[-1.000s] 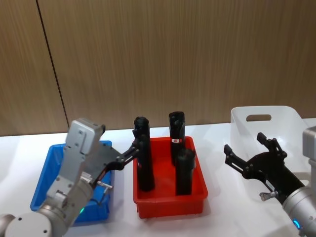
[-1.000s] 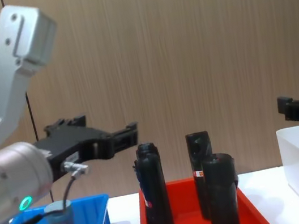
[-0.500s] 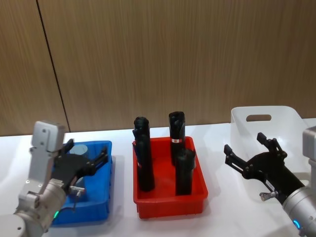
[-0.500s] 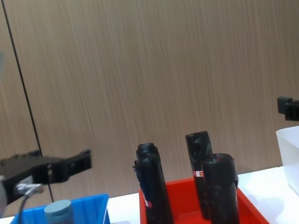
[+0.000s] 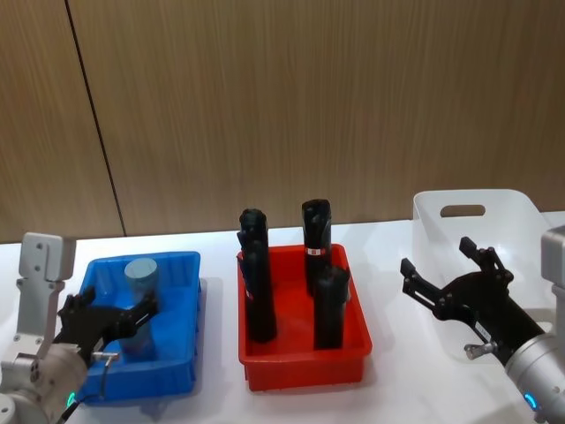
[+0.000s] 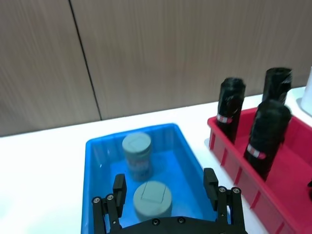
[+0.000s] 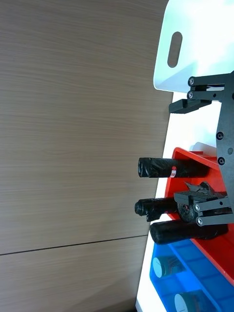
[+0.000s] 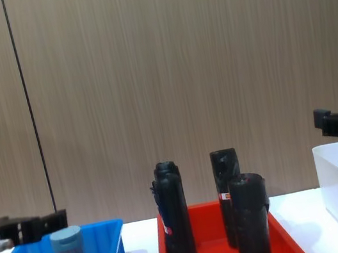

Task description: Pick the cotton swabs from the blue box and place them into the white box.

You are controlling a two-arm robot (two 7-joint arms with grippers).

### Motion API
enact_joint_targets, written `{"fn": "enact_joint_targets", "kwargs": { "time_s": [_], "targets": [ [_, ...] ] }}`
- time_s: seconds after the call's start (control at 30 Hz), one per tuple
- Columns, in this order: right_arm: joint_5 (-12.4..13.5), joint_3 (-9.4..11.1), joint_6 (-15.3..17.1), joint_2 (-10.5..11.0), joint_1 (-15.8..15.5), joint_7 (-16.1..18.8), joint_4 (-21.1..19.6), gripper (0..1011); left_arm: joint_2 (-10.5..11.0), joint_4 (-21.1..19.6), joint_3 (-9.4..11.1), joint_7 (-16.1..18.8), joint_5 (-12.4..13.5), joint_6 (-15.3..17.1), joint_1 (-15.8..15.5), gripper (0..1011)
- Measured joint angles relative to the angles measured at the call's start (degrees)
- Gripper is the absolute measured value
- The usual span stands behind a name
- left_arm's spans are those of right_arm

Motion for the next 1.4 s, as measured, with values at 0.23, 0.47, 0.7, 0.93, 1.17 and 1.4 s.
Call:
{"fn": "enact_joint_targets", "kwargs": {
  "time_s": [0.23, 0.47, 0.7, 0.93, 1.17, 1.4],
  "targets": [
    [0.0, 0.0, 0.0, 0.0, 0.0, 0.0, 0.0, 1002, 0.2, 1.7, -0.7, -0.1, -2.2, 3.0, -0.2, 1000],
    [0.0, 0.0, 0.0, 0.0, 0.0, 0.0, 0.0, 1002, -0.1, 4.5, -1.1, -1.8, -3.4, 5.4, -1.4, 1000],
    [0.0, 0.0, 0.0, 0.0, 0.0, 0.0, 0.0, 1002, -0.9, 7.7, -1.3, -4.0, -3.8, 7.2, -3.3, 1000],
    [0.0, 0.0, 0.0, 0.0, 0.0, 0.0, 0.0, 1002, -1.7, 10.4, -1.3, -6.1, -3.5, 8.1, -5.0, 1000],
    [0.0, 0.0, 0.0, 0.0, 0.0, 0.0, 0.0, 1002, -2.4, 12.8, -1.2, -7.9, -2.8, 8.6, -6.7, 1000],
    [0.0, 0.0, 0.0, 0.0, 0.0, 0.0, 0.0, 1002, -3.1, 15.3, -1.1, -9.5, -1.7, 8.9, -8.4, 1000]
  ]
}}
